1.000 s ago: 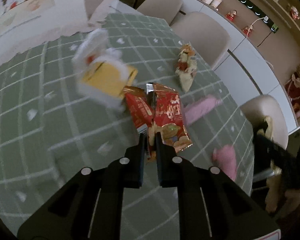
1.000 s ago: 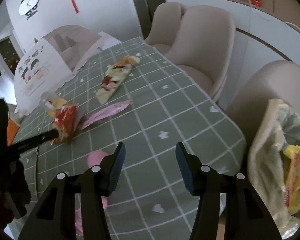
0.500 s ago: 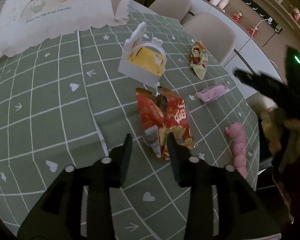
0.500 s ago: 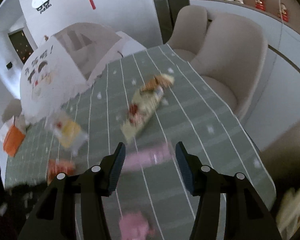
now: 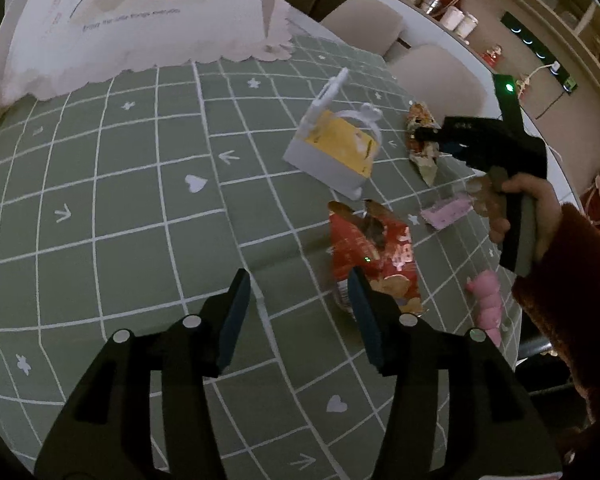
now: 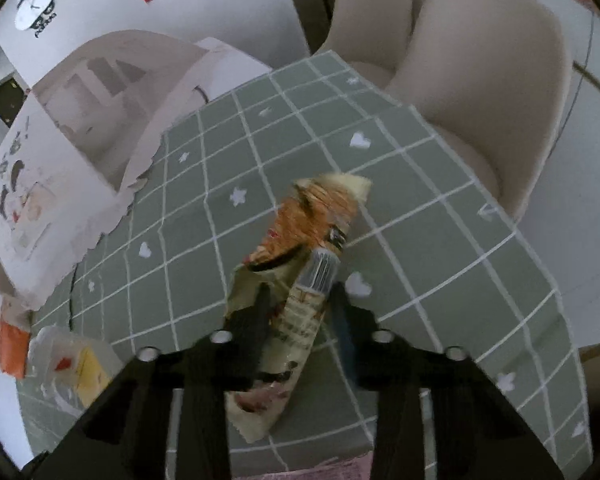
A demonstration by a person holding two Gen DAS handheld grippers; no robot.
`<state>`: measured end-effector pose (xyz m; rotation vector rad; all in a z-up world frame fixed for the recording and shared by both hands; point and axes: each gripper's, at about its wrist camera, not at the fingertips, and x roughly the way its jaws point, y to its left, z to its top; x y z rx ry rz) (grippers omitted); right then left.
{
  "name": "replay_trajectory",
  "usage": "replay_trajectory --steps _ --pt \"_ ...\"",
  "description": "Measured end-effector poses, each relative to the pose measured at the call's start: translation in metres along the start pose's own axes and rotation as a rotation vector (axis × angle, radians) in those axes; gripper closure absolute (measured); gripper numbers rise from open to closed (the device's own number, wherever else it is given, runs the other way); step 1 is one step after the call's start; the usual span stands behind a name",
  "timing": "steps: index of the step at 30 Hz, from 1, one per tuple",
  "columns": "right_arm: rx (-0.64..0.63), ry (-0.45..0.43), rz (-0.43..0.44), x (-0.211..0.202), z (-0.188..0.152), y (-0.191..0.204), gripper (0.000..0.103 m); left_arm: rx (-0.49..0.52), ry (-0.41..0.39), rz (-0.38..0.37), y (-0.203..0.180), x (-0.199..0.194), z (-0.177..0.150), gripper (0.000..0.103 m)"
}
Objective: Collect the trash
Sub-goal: 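Lift the red snack bag with the left gripper while the right grasps the beige snack wrapper, then carry the red bag with the left gripper while the right carries the beige wrapper toward the bin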
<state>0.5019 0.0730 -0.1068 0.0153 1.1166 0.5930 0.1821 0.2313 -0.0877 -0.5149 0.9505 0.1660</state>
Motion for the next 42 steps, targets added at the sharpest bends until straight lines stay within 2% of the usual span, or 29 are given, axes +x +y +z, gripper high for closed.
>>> replay_trajectory --steps 2,6,14,18,21,24,28,29,30,31,38,42 --pt "-0.024 0.007 0.013 -0.001 -0.006 0.003 0.083 -0.005 0.003 -0.003 -0.001 0.002 -0.001 0.054" --pt "-0.083 0.003 0.036 -0.024 -0.027 0.010 0.085 0.005 0.015 -0.040 -0.008 0.004 -0.002 0.054" --pt "-0.055 -0.116 0.055 -0.115 -0.069 -0.001 0.085 0.063 0.041 -0.091 -0.036 0.009 -0.006 0.054" --pt "-0.020 -0.162 0.048 -0.157 -0.091 -0.014 0.085 0.072 0.030 -0.089 -0.045 0.011 -0.002 0.054" --pt "0.009 -0.180 0.038 -0.184 -0.116 -0.021 0.085 0.044 0.027 -0.058 -0.044 0.017 0.003 0.053" --pt "0.025 -0.182 0.029 -0.201 -0.141 -0.025 0.085 0.006 0.041 -0.047 -0.041 0.026 0.009 0.053" --pt "0.035 -0.185 0.006 -0.220 -0.177 -0.028 0.085 0.011 0.065 -0.050 -0.044 0.040 0.017 0.054" --pt "0.045 -0.184 0.000 -0.224 -0.186 -0.030 0.085 0.016 0.070 -0.056 -0.046 0.042 0.017 0.056" --pt "0.054 -0.183 -0.003 -0.227 -0.192 -0.032 0.085 0.025 0.072 -0.064 -0.049 0.043 0.018 0.067" --pt "0.065 -0.184 -0.006 -0.230 -0.198 -0.033 0.085 0.033 0.071 -0.068 -0.051 0.042 0.017 0.071" --pt "0.105 -0.215 -0.034 -0.262 -0.237 -0.041 0.085 0.123 -0.009 -0.139 -0.069 -0.002 0.012 0.073" --pt "0.112 -0.240 -0.039 -0.278 -0.252 -0.042 0.085 0.138 -0.030 -0.244 -0.070 -0.034 0.012 0.073"
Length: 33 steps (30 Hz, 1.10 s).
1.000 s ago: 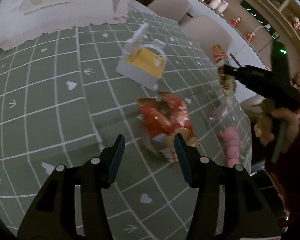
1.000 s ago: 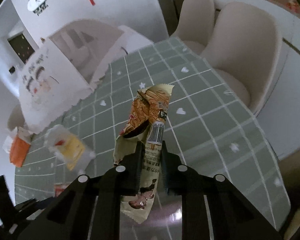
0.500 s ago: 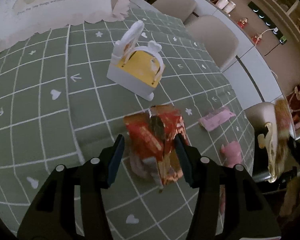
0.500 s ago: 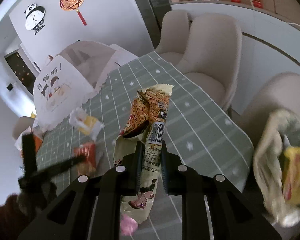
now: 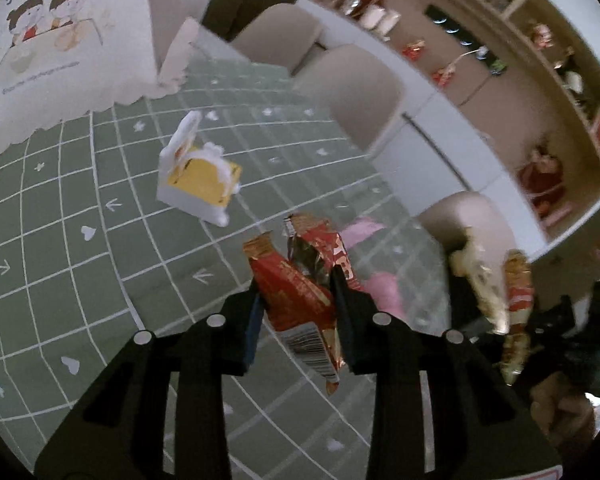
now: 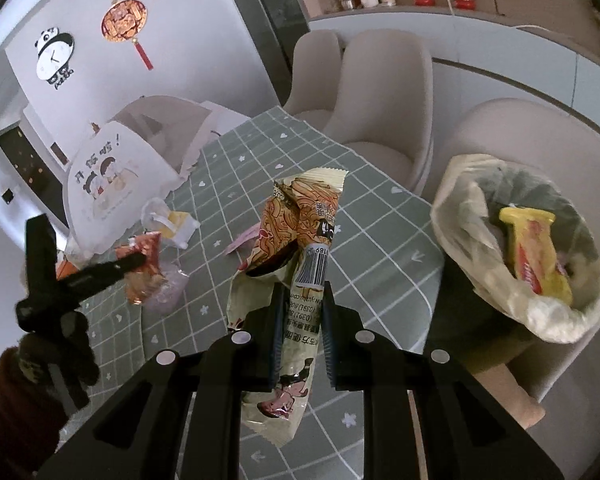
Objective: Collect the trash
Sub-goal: 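Carry the red bag with the left gripper while the right carries the beige wrapper toward the bin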
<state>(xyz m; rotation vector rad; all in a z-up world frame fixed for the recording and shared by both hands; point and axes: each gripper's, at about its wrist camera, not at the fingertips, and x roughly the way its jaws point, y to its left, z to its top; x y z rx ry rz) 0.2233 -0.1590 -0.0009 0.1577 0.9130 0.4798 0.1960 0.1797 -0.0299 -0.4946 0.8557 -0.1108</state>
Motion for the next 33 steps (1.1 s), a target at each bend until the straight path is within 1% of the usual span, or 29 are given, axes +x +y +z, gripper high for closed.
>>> replay_trajectory --steps 3,4,5,6,7,8,11,14,16,18,19,22,24,26,28,30,32,33 --pt "0.006 -0.019 -0.002 -0.012 -0.007 -0.001 0.085 0.036 -0.009 -0.036 -0.007 -0.015 -0.003 0.073" --pt "0.008 -0.022 -0.003 -0.015 -0.009 -0.002 0.085 0.046 -0.009 -0.052 -0.010 -0.017 -0.005 0.071" --pt "0.012 -0.025 -0.003 -0.018 -0.012 -0.003 0.085 0.056 -0.003 -0.070 -0.013 -0.019 -0.007 0.068" --pt "0.013 -0.025 -0.003 -0.020 -0.014 -0.003 0.085 0.068 0.015 -0.087 -0.016 -0.018 -0.010 0.059" --pt "0.013 -0.025 -0.004 -0.021 -0.016 -0.002 0.085 0.076 0.027 -0.089 -0.018 -0.017 -0.012 0.053" --pt "0.012 -0.025 -0.005 -0.022 -0.017 -0.002 0.085 0.082 0.032 -0.085 -0.019 -0.017 -0.016 0.053" --pt "0.002 -0.030 -0.010 -0.028 -0.024 0.000 0.085 0.103 0.047 -0.046 -0.018 -0.014 -0.028 0.052" --pt "-0.007 -0.023 -0.017 -0.030 -0.032 0.002 0.085 0.127 0.082 0.008 -0.015 -0.009 -0.047 0.050" --pt "-0.009 -0.012 -0.016 -0.029 -0.036 0.003 0.085 0.112 0.107 0.018 -0.011 -0.004 -0.057 0.047" --pt "-0.009 -0.001 -0.018 -0.027 -0.040 0.003 0.085 0.087 0.113 0.036 -0.008 0.003 -0.063 0.046" --pt "-0.008 0.002 -0.018 -0.027 -0.041 0.003 0.085 0.079 0.110 0.051 -0.007 0.006 -0.064 0.046" --pt "-0.009 0.003 -0.018 -0.026 -0.042 0.004 0.085 0.063 0.103 0.129 -0.005 0.025 -0.065 0.046" --pt "-0.017 -0.001 -0.025 -0.028 -0.043 0.005 0.085 0.058 0.111 0.154 -0.005 0.034 -0.066 0.046" --pt "-0.035 -0.009 -0.042 -0.032 -0.043 0.006 0.085 0.069 0.134 0.183 -0.007 0.042 -0.069 0.051" --pt "-0.044 -0.015 -0.055 -0.036 -0.043 0.005 0.085 0.089 0.139 0.191 -0.010 0.044 -0.071 0.071" --pt "-0.037 -0.023 -0.063 -0.040 -0.043 0.000 0.085 0.106 0.130 0.191 -0.016 0.040 -0.068 0.078" --pt "-0.027 -0.033 -0.065 -0.044 -0.040 -0.004 0.085 0.124 0.110 0.168 -0.028 0.032 -0.061 0.078" --pt "-0.022 -0.040 -0.064 -0.047 -0.038 -0.006 0.085 0.143 0.089 0.157 -0.038 0.025 -0.056 0.078"
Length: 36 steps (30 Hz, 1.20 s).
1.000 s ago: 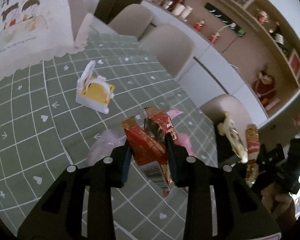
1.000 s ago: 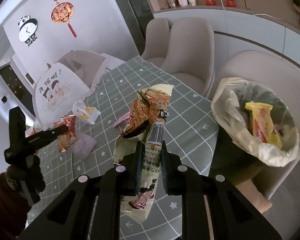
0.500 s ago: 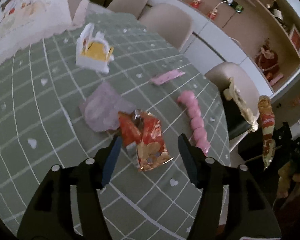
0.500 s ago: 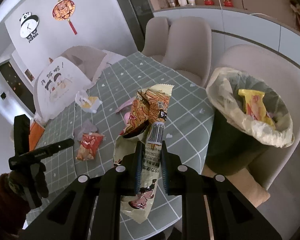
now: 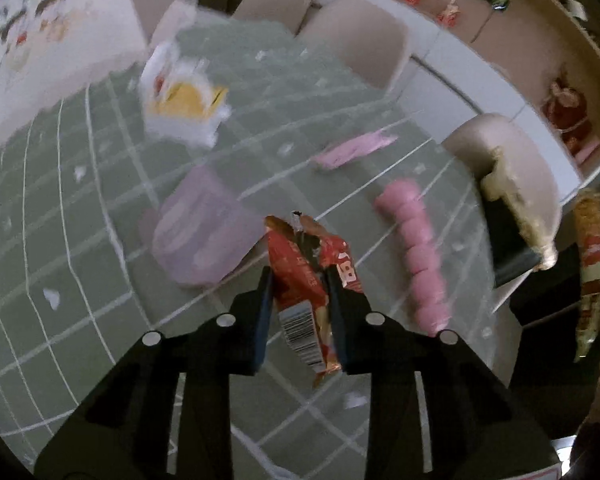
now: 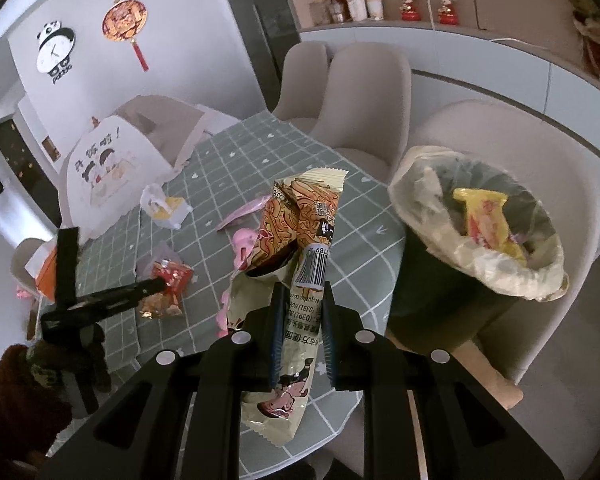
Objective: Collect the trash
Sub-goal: 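Carry the red bag with the left gripper while the right carries the beige wrapper toward the bin, then lower the red snack bag into the bin and open the left gripper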
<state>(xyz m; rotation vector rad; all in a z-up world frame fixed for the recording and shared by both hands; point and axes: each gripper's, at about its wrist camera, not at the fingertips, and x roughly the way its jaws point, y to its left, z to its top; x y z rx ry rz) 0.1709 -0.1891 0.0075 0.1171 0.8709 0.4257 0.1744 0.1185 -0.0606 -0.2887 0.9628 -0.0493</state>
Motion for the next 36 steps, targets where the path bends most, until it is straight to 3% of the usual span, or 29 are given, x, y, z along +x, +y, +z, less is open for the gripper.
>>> replay_trajectory --steps 9,18,30,36 --pt "-0.034 -0.099 0.010 -0.028 0.031 -0.006 0.085 0.178 -0.230 -0.102 -0.080 -0.087 0.048 0.078" --pt "-0.060 -0.190 -0.038 -0.059 0.056 -0.037 0.085 0.238 -0.283 -0.268 -0.152 -0.100 0.078 0.078" --pt "0.041 -0.240 -0.196 -0.089 0.065 -0.147 0.085 0.315 -0.134 -0.405 -0.273 -0.006 0.102 0.078" --pt "0.131 -0.235 -0.235 -0.091 0.061 -0.211 0.085 0.309 -0.035 -0.399 -0.313 0.055 0.108 0.078"
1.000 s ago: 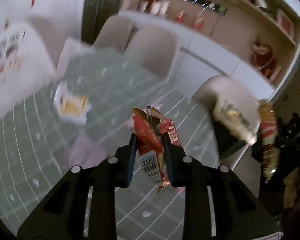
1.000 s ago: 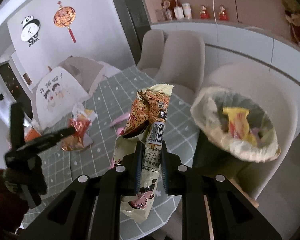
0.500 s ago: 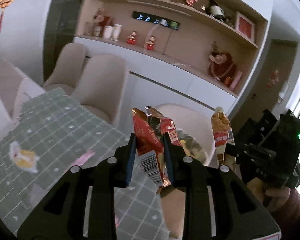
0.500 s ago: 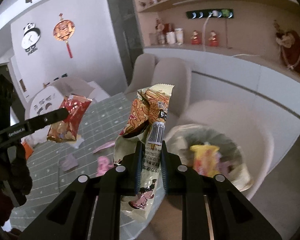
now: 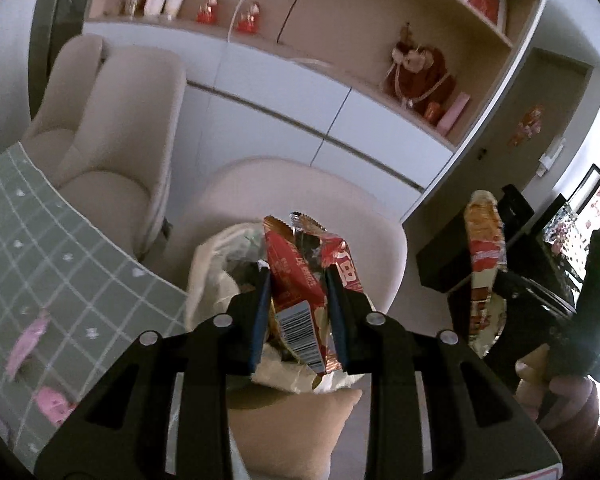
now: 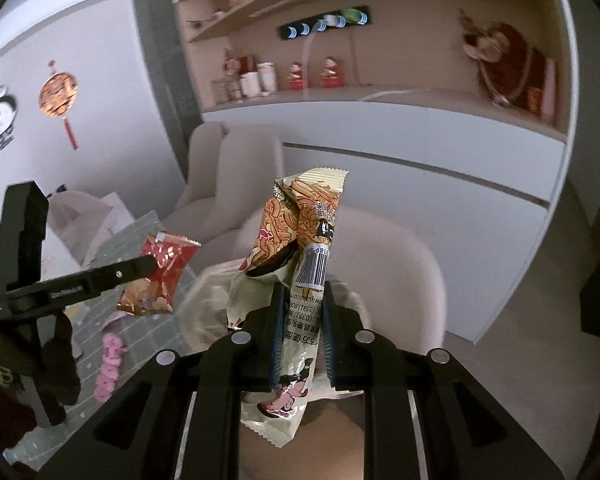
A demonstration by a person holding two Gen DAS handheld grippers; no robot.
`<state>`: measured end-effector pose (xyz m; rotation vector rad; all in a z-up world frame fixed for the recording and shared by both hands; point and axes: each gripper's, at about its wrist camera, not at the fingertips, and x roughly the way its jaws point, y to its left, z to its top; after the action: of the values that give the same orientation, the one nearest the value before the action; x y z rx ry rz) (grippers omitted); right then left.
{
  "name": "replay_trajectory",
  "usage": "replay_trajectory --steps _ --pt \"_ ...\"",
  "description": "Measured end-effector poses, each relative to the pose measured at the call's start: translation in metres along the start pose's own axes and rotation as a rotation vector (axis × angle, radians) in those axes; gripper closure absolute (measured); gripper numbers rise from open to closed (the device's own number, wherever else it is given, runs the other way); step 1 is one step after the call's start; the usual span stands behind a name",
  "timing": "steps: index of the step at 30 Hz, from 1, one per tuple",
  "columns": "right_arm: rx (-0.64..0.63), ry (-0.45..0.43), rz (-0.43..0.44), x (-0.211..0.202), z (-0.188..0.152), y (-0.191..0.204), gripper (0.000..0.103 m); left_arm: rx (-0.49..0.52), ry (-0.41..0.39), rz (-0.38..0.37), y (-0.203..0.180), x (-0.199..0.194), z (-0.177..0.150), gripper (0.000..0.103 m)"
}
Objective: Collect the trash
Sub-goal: 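Lower the red snack bag into the bin and open the left gripper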
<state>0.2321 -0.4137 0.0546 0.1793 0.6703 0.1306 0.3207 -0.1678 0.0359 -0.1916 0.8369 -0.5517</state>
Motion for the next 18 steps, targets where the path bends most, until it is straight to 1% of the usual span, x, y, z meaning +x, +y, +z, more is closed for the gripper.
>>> replay_trajectory --steps 4,6,10,14,16,18 --pt "0.038 0.014 -0.004 0.010 0.002 -0.028 0.085 -0.023 0.037 0.014 -0.002 0.036 0.006 0.078" --pt "0.043 0.021 -0.002 0.015 0.003 -0.035 0.085 -0.041 0.055 0.021 0.001 0.050 0.007 0.077" --pt "0.040 0.045 0.011 0.032 0.005 -0.043 0.085 -0.086 0.105 0.009 0.009 0.073 0.008 0.060" --pt "0.034 0.066 0.041 0.051 0.008 -0.044 0.085 -0.121 0.091 0.021 0.021 0.070 0.007 0.058" --pt "0.033 0.083 0.055 0.065 0.011 -0.043 0.085 -0.136 0.072 0.040 0.028 0.059 0.004 0.057" --pt "0.030 0.113 0.089 0.082 0.011 -0.037 0.085 -0.149 0.058 0.067 0.035 0.045 0.000 0.055"
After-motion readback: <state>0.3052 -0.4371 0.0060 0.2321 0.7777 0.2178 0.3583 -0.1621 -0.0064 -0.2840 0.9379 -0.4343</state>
